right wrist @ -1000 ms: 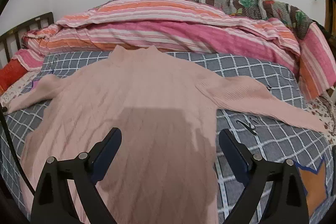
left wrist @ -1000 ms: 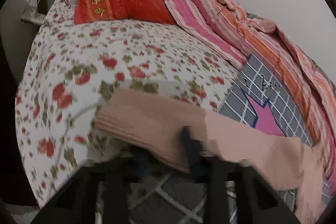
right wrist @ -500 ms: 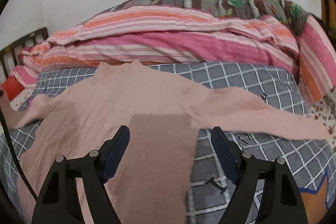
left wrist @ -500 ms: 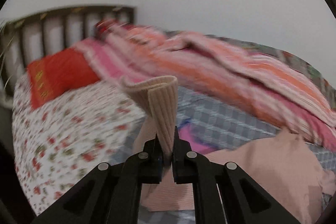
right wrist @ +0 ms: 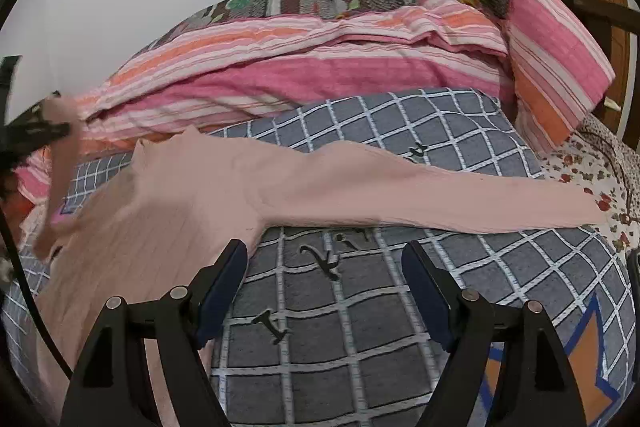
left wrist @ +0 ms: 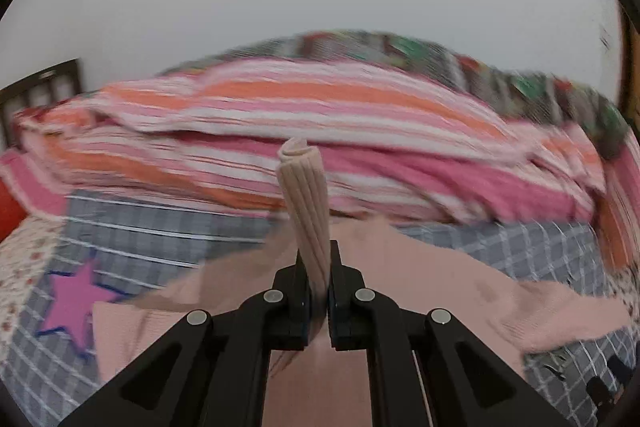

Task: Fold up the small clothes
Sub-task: 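Lay the held sleeve across the sweater body and open the left gripper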

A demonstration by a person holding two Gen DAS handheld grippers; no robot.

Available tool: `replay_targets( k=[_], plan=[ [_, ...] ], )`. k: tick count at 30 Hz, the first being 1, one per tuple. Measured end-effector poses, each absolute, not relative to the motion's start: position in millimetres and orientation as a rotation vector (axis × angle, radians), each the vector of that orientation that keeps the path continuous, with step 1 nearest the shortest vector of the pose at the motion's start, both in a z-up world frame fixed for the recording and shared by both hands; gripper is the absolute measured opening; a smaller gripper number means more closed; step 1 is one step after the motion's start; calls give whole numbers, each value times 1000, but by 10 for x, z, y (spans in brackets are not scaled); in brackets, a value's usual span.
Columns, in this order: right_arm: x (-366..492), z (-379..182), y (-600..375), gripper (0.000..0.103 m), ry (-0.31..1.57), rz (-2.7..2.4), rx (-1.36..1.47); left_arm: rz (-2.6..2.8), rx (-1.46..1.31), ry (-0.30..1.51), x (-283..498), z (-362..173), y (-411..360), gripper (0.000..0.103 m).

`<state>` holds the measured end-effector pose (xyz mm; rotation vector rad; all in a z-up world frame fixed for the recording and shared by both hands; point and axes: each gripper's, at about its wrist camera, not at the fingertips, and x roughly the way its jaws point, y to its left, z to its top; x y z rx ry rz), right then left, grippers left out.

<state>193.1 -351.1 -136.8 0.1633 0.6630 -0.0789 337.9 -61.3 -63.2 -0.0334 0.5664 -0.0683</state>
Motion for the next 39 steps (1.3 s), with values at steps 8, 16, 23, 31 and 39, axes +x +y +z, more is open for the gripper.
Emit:
replay_targets(
  k=[8,16,23,31,39],
  plan=[
    [2000,-1385,-3642,79,672,-80,201,-230,-31,636,3346,-1040,-1239,9],
    [2064,-1358,-3413,79,684,-12,206,-194,-76,627,3093,-984,-790,65],
    [2226,-1393,-2997,74,705,87,192,54,-51,652,2767,-1202,165,67],
    [2523,-1501,-2672,44,781,182,220,43,-156,704,2784,-1412,879,67],
    [3061,-1697,-2625,44,939,153,273,-4,-140,676,2790,-1420,999,67]
  ],
)
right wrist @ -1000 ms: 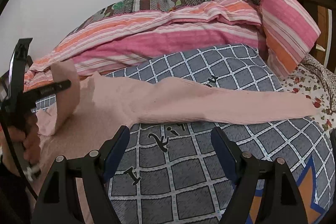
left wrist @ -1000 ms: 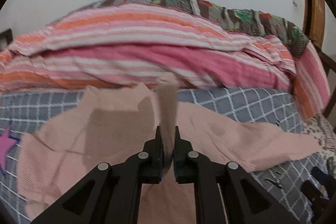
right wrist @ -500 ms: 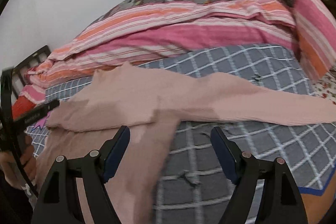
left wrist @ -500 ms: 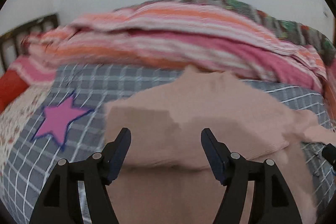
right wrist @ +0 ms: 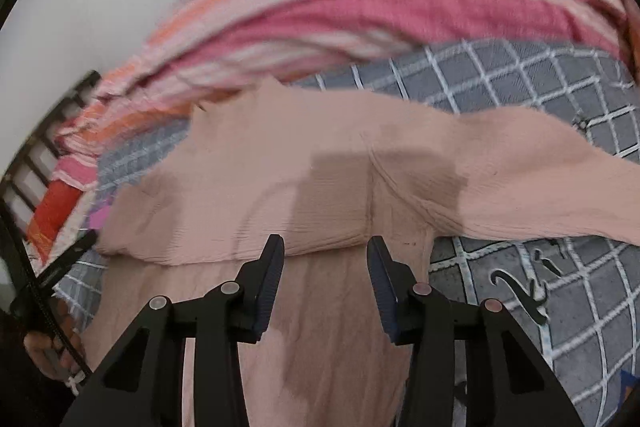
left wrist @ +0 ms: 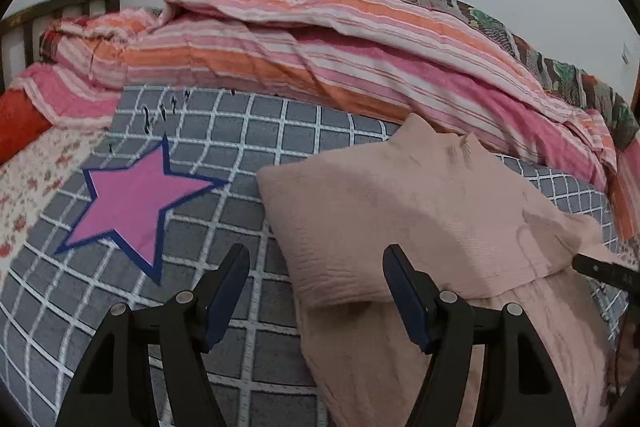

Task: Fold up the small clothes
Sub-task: 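Lay the held sleeve across the sweater body and open the left gripper, then grasp the other sweater sleeve with the right gripper, then carry the sleeve over the sweater body and release it from the right gripper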

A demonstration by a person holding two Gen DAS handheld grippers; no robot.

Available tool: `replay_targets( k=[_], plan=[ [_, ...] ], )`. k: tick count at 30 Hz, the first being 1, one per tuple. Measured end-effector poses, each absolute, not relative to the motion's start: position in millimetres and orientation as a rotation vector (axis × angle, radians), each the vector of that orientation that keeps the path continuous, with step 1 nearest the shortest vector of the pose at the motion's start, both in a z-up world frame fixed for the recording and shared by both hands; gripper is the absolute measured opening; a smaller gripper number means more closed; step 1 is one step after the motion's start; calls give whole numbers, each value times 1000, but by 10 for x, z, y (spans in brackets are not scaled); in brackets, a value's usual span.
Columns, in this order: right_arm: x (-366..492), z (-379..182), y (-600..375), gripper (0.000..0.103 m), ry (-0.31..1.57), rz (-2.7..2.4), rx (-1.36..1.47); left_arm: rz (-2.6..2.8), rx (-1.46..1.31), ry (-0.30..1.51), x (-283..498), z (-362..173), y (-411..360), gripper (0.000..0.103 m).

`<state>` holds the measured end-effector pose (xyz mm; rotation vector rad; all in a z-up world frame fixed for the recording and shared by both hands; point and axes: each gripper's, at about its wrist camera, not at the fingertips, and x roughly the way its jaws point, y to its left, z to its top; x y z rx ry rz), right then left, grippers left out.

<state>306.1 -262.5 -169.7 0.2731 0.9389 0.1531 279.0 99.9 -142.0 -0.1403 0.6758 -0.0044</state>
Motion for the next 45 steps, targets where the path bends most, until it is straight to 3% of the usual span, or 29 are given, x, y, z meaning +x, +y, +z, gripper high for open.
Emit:
replay_targets(
  k=[4,6,7,13,19,25,27,28,29,35,40,45],
  plan=[
    [3268,-1888,-2576,42,1013,130,283,-23,-163,653,2780,-1390,1068,67],
    [3265,-1884,-2534,25,982,132,249,-39,-191,667,2820,-1404,1093,67],
    [3252,-1857,-2507,4,957,184,240,-57,-204,676,2840,-1410,1088,67],
    [2993,-1460,-2779,4,760,161,256,-167,-195,641,2827,-1292,871,67],
    [3099,-1808,-2898,5,909,96,254,-198,-155,693,2994,-1375,565,67],
    [2904,-1662,-3106,15,881,82,225,-132,-123,855,3219,-1736,500,67],
    [2806,-1548,-3258,31,845,25,197,-139,-125,846,3204,-1734,506,69],
    [2740,-1486,-3372,46,819,-7,196,-138,-121,838,3190,-1726,502,70],
    [2645,-1418,-3530,54,788,-39,206,-135,-114,831,3174,-1720,494,71],
    [2288,-1278,-4357,61,723,-255,214,-112,-92,798,3102,-1688,485,76],
    [2107,-1426,-4920,69,782,-336,287,-105,-122,768,3075,-1657,538,79],
    [2058,-1658,-5126,69,849,-349,313,-125,-120,762,3078,-1659,514,80]
  ],
)
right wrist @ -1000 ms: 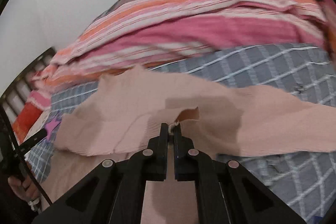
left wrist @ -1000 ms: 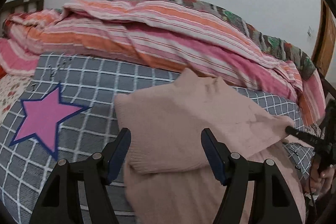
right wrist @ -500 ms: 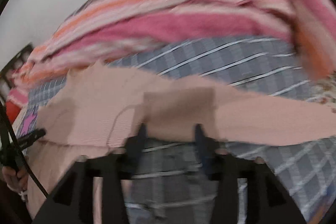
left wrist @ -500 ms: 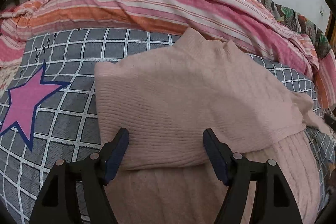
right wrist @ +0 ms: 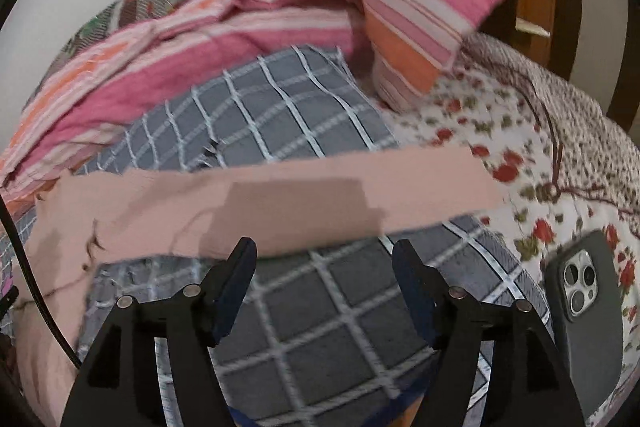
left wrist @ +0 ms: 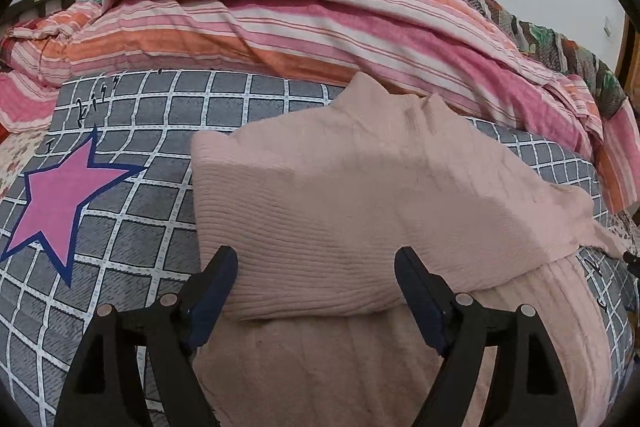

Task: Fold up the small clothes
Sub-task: 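Carry the sleeve over the sweater body and release it from the right gripper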

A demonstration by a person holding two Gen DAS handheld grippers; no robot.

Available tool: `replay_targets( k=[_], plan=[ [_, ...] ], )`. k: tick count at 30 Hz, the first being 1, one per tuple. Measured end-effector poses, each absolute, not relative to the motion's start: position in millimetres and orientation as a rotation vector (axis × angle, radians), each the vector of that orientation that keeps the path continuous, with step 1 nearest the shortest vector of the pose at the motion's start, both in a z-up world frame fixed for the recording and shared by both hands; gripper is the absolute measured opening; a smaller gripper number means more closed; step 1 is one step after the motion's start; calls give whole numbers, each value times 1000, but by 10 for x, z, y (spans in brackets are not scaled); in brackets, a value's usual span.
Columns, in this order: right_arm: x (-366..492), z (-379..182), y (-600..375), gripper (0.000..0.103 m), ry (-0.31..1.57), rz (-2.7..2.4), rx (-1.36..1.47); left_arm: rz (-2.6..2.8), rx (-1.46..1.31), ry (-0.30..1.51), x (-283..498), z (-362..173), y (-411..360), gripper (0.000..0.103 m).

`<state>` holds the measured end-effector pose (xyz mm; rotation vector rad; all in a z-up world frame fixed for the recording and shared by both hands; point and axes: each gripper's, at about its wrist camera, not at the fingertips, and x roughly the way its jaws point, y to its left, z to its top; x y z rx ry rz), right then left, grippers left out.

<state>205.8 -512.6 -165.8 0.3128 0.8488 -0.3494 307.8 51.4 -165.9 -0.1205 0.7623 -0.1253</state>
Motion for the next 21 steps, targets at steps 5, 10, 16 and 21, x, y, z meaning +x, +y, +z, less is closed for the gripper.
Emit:
replay_targets(
  k=[5,10,16,21],
  plan=[
    [2112,-1789,-5381,69,865,-336,385,-141,-134,775,3106,-1690,513,79],
    [2145,-1857,-5733,70,858,-374,527,-152,-139,781,3121,-1707,508,80],
    [2186,-1854,-5896,51,798,-394,587,-159,-132,786,3139,-1714,490,80],
    [2178,-1735,-5784,7,713,-375,504,-169,-159,772,3119,-1704,537,80]
  ],
)
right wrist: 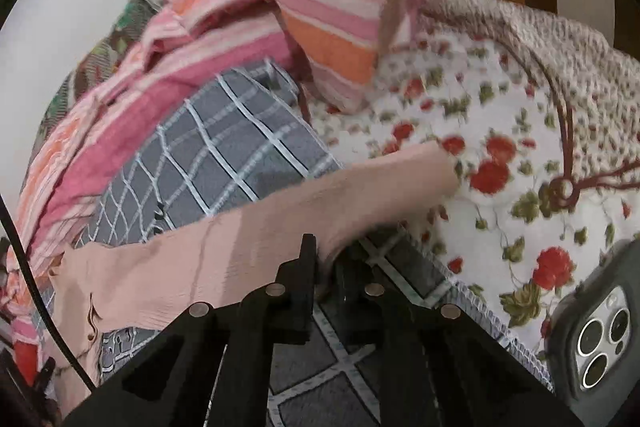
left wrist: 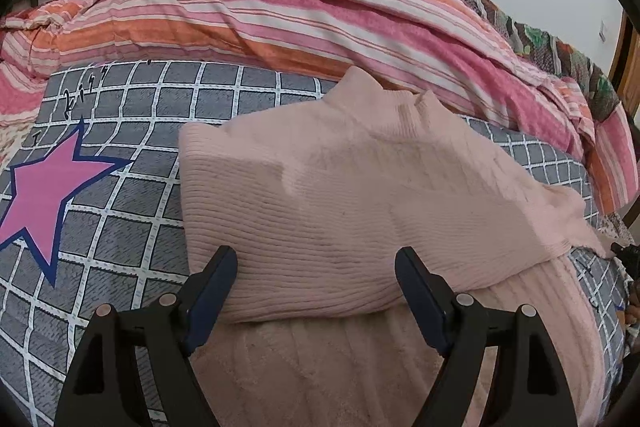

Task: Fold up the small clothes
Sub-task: 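Carry the sleeve over the sweater body and release it from the right gripper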

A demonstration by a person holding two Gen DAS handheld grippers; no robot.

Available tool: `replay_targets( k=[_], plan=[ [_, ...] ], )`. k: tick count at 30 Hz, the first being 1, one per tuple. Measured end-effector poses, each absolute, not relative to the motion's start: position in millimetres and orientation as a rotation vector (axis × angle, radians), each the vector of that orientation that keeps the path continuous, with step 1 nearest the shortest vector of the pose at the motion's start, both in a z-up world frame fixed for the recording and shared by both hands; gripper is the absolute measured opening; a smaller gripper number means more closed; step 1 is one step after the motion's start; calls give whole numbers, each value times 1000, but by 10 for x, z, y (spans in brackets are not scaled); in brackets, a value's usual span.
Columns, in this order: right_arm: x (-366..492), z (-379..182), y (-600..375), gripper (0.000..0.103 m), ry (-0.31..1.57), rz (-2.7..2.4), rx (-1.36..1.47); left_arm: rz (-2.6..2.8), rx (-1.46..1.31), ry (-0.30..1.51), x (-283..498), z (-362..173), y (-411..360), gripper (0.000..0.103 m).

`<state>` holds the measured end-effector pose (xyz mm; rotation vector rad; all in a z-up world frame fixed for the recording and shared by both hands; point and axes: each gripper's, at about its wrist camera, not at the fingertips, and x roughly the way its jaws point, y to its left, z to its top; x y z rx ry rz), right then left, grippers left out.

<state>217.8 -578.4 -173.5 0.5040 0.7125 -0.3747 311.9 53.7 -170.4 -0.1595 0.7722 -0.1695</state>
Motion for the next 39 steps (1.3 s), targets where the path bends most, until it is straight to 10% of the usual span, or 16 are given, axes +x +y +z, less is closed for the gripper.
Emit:
replay_targets(
  k=[23,36,39],
  plan=[
    [2770,-387,-2458,6,473,-50,76,-27,-356,655,2600,-1458,1742,80],
    [3326,-1256,-649,7,739,240,64,24,-395,641,2569,-1474,2120,80],
    [3402,-1410,-614,29,807,309,109,-10,-395,648,2595,-1473,2038,80]
  ],
)
